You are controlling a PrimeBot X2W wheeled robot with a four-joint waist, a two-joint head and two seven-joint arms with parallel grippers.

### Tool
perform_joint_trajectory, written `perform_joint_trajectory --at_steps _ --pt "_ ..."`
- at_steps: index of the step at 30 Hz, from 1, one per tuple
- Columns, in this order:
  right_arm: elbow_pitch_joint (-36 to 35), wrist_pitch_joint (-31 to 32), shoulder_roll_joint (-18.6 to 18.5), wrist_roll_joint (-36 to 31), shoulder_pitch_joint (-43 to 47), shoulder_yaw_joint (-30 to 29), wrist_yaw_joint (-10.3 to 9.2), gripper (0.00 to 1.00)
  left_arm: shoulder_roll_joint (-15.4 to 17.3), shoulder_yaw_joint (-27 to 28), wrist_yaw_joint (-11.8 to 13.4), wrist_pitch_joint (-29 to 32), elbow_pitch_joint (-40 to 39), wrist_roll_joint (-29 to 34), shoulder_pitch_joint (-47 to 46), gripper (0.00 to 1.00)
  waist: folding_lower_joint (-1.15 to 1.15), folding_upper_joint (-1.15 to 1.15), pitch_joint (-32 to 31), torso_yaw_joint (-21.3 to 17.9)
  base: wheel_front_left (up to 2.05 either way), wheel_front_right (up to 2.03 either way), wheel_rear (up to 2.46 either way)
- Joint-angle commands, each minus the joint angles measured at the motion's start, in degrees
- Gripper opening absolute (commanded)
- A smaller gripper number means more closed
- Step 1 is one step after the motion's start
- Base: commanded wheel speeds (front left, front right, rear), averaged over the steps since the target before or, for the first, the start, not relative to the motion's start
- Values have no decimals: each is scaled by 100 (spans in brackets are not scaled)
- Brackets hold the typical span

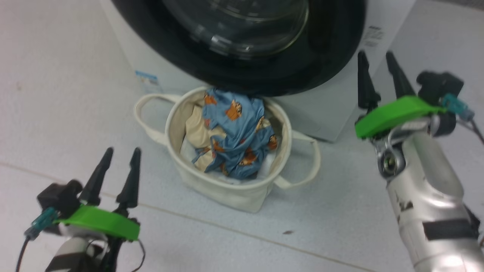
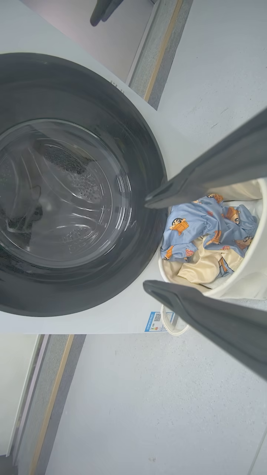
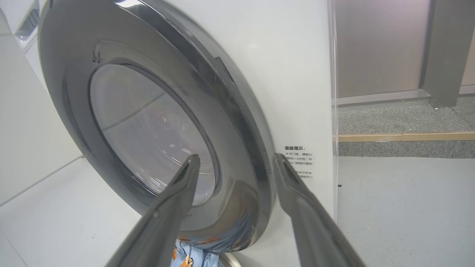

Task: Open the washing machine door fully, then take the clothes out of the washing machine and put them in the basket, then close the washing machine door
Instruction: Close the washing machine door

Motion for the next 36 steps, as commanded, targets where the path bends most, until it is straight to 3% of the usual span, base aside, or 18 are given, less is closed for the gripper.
perform_joint_trajectory --at_steps 1,17,24,28,36 --pt "-342 -53 96 41 125 124 -2 100 271 331 -33 -68 -155 17 -1 100 0 0 -412 -297 0 0 0" --pt "-1784 -53 96 -346 1853 33 -2 100 1063 1021 -33 -68 -625 3 771 100 0 0 -1287 -1164 0 0 0" --pt "-2027 -53 96 -507 2250 -187 -2 100 1468 822 -33 -67 -477 -377 781 100 0 0 -1378 -1430 0 0 0" --pt "-2094 -53 96 -509 2413 -227 -2 100 1601 781 -33 -46 -373 -727 785 100 0 0 -1397 -1569 0 0 0" --pt "-2092 -53 96 -580 2596 -279 -2 100 1714 850 6 -49 -192 -767 727 100 0 0 -1410 -1682 0 0 0"
